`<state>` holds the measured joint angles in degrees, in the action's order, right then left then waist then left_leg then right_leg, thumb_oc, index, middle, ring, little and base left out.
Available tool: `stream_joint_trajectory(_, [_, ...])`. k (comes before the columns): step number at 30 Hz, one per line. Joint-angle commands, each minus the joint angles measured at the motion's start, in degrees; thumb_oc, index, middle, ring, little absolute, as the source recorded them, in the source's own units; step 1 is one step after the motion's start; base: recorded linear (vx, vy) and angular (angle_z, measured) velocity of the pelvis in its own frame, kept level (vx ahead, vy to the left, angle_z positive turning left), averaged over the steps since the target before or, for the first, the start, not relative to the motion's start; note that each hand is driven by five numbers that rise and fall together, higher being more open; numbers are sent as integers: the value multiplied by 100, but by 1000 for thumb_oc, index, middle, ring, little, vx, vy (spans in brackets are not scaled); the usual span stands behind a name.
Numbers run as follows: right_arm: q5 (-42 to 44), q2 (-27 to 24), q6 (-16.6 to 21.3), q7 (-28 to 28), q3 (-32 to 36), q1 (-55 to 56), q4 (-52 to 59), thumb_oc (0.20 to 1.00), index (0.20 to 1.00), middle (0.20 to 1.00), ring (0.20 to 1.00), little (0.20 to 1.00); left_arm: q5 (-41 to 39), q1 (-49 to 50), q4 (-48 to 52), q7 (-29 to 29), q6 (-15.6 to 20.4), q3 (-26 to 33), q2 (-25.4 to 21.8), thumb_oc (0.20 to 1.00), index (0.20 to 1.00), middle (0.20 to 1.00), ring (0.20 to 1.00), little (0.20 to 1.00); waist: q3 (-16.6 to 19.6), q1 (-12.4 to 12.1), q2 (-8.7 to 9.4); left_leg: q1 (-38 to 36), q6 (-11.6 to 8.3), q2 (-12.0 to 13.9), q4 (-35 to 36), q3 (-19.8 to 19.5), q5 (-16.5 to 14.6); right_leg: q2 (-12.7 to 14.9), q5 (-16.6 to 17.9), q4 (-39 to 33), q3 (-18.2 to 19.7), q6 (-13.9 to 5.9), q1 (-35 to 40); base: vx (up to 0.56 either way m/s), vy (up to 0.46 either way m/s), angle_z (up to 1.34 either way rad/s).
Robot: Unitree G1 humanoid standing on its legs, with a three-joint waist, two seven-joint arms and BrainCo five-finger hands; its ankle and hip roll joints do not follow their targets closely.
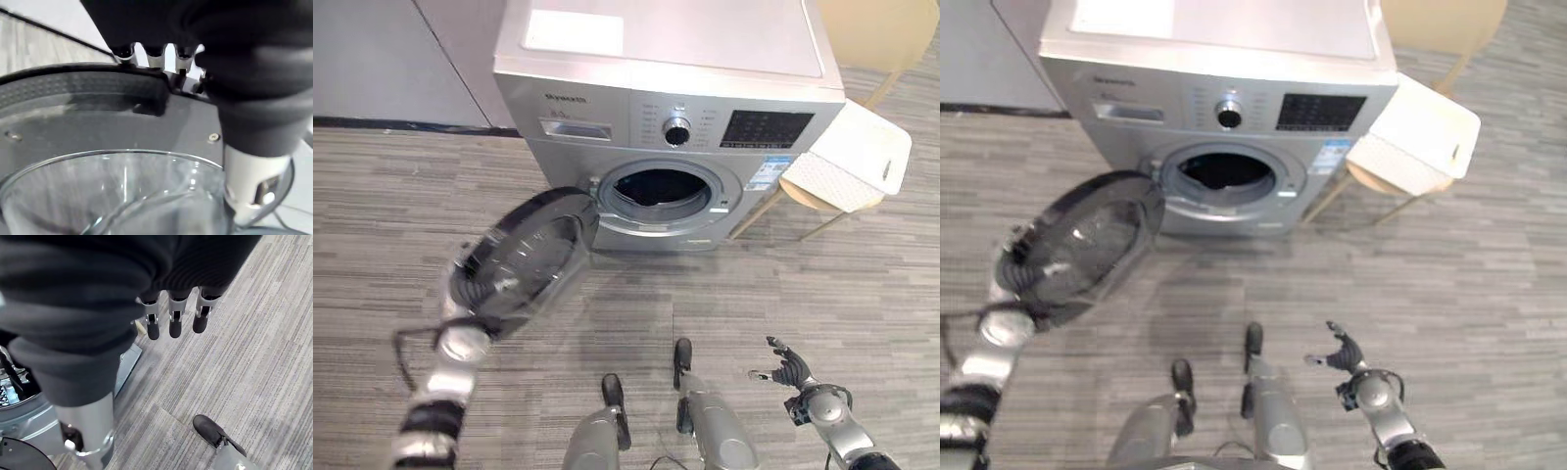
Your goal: Grab the laundry basket,head to the washer,open it,put in the laundry and shut it.
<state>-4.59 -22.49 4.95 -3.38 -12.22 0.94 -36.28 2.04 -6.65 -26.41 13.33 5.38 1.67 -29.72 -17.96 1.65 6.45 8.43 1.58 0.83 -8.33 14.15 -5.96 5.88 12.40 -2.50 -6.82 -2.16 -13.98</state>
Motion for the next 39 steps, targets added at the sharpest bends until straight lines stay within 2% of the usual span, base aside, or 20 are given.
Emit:
stream_joint_trajectory(1, [-149, -35, 33, -109, 204, -20, 159, 1000, 1000, 1000, 1000, 1000, -981, 243, 105, -614, 269, -648, 585, 1000, 1000, 1000, 1000, 1000, 307, 17, -239, 79, -60, -102, 481, -382, 282, 147, -1137, 739, -190, -606, 290, 26, -104, 14])
stream_joint_trajectory(3, [-145, -28, 20, -113, 230, -2, 201, 1000, 1000, 1000, 1000, 1000, -1146, 334, 300, -726, 285, -761, 693, 1000, 1000, 1000, 1000, 1000, 328, 16, -267, 73, -59, -105, 528, -381, 321, 144, -1124, 705, -183, -598, 288, -4, -57, 14])
stream_joint_trajectory(5, [-139, -9, 8, -121, 234, 25, 206, 1000, 1000, 1000, 1000, 1000, -1514, 492, 797, -1139, 238, -1214, 895, 1000, 1000, 1000, 1000, 1000, 317, 51, -347, 5, -59, -102, 613, -370, 355, 106, -1145, 660, -147, -592, 330, -13, -105, 7])
stream_joint_trajectory(7, [-138, -21, 15, -142, 188, 59, 215, 1000, 1000, 1000, 1000, 1000, -1700, 402, 1044, -1296, 250, -1544, 963, 1000, 1000, 1000, 1000, 1000, 322, 102, -391, 6, -55, -91, 661, -324, 394, 84, -1129, 625, -91, -586, 299, -23, -83, -7])
stream_joint_trajectory(10, [-136, -41, 10, -178, 133, 47, 199, 1000, 1000, 1000, 1000, 1000, -1737, 94, 1036, -1255, 235, -1787, 1060, 1000, 1000, 1000, 1000, 1000, 331, 173, -422, 0, -59, -85, 738, -276, 443, 47, -1114, 594, -20, -582, 260, -4, -38, -9])
stream_joint_trajectory(14, [-190, -173, 0, -243, 1, 96, 268, 1000, 1000, 1000, 1000, 1000, -1462, -1295, 418, -738, 284, -2117, 1127, 1000, 1000, 1000, 1000, 1000, 426, 496, -521, -43, -87, -75, 1058, -32, 572, -45, -1054, 514, 228, -598, 62, 46, 12, -29])
stream_joint_trajectory(16, [-209, -226, -8, -247, -9, 102, 302, 1000, 1000, 1000, 1000, 1000, -1460, -1542, 223, -644, 293, -2090, 1076, 1000, 1000, 1000, 1000, 1000, 458, 548, -541, -23, -93, -71, 1109, 30, 603, -60, -1013, 487, 289, -600, -3, 43, 22, -57])
stream_joint_trajectory(18, [-234, -375, -11, -253, -66, 87, 294, 1000, 1000, 1000, 1000, 1000, -1404, -2275, -551, -384, 275, -2021, 800, 1000, 1000, 1000, 1000, 1000, 476, 720, -604, -40, -116, -48, 1188, 150, 643, -95, -967, 462, 419, -611, -103, 61, 20, -58])
stream_joint_trajectory(20, [-216, -455, -1, -254, -110, 38, 280, 1000, 1000, 1000, 1000, 1000, -1188, -2773, -1179, -300, 212, -2028, 472, 1000, 1000, 1000, 1000, 1000, 478, 803, -633, -21, -136, -34, 1234, 203, 672, -109, -935, 449, 467, -616, -191, 32, 11, -33])
stream_joint_trajectory(21, [-216, -455, -1, -254, -109, 35, 279, 1000, 1000, 1000, 1000, 1000, -1189, -2779, -1184, -300, 216, -2029, 472, 1000, 1000, 1000, 1000, 1000, 476, 801, -632, -22, -136, -34, 1235, 204, 673, -109, -935, 451, 468, -616, -192, 17, 14, -36])
stream_joint_trajectory(22, [-149, -524, 37, -249, -174, -25, 288, 1000, 1000, 1000, 1000, 1000, -856, -3317, -1828, -207, 132, -2115, 38, 1000, 1000, 1000, 1000, 1000, 450, 886, -648, 43, -161, -21, 1246, 243, 715, -125, -897, 464, 509, -629, -304, 4, -4, -31])
stream_joint_trajectory(26, [-57, -541, 84, -268, -266, -97, 232, 1000, 1000, 1000, 1000, 1000, -700, -3875, -2602, -118, 66, -2189, -335, 1000, 1000, 1000, 1000, 1000, 407, 949, -622, 140, -198, 18, 1275, 245, 789, -136, -858, 452, 513, -634, -413, -8, -32, -18])
stream_joint_trajectory(30, [52, -442, 128, -324, -261, -55, 122, 1000, 1000, 1000, 1000, 1000, -794, -3755, -2496, -49, 110, -1991, -378, 1000, 1000, 1000, 1000, 1000, 406, 912, -580, 200, -221, 36, 1301, 169, 815, -116, -852, 432, 430, -628, -423, -2, -47, 1])
stream_joint_trajectory(35, [63, -347, 139, -324, -163, 16, 32, 1000, 1000, 1000, 1000, 1000, -714, -2955, -1672, -121, 187, -1814, -119, 1000, 1000, 1000, 1000, 1000, 485, 800, -563, 123, -214, 27, 1287, 89, 781, -124, -914, 423, 355, -594, -276, 22, -33, 8])
stream_joint_trajectory(36, [30, -275, 118, -339, -16, 41, 9, 1000, 1000, 1000, 1000, 1000, -638, -1930, -775, -189, 250, -1620, 241, 1000, 1000, 1000, 1000, 1000, 576, 672, -576, -9, -206, 5, 1290, 3, 739, -153, -978, 382, 290, -566, -72, 33, -35, 29])
stream_joint_trajectory(37, [30, -275, 117, -339, -20, 41, 10, 1000, 1000, 1000, 1000, 1000, -637, -1923, -767, -190, 246, -1615, 239, 1000, 1000, 1000, 1000, 1000, 597, 672, -574, 13, -207, 4, 1295, 8, 756, -153, -961, 373, 295, -563, -94, 86, -62, 26])
stream_joint_trajectory(39, [-17, -170, 80, -365, 111, 11, -82, 1000, 1000, 1000, 1000, 1000, -724, -939, -243, -288, 284, -1322, 572, 1000, 1000, 1000, 1000, 1000, 700, 520, -579, -186, -209, -2, 1294, -78, 699, -173, -1045, 296, 219, -543, 201, 63, -45, 17])
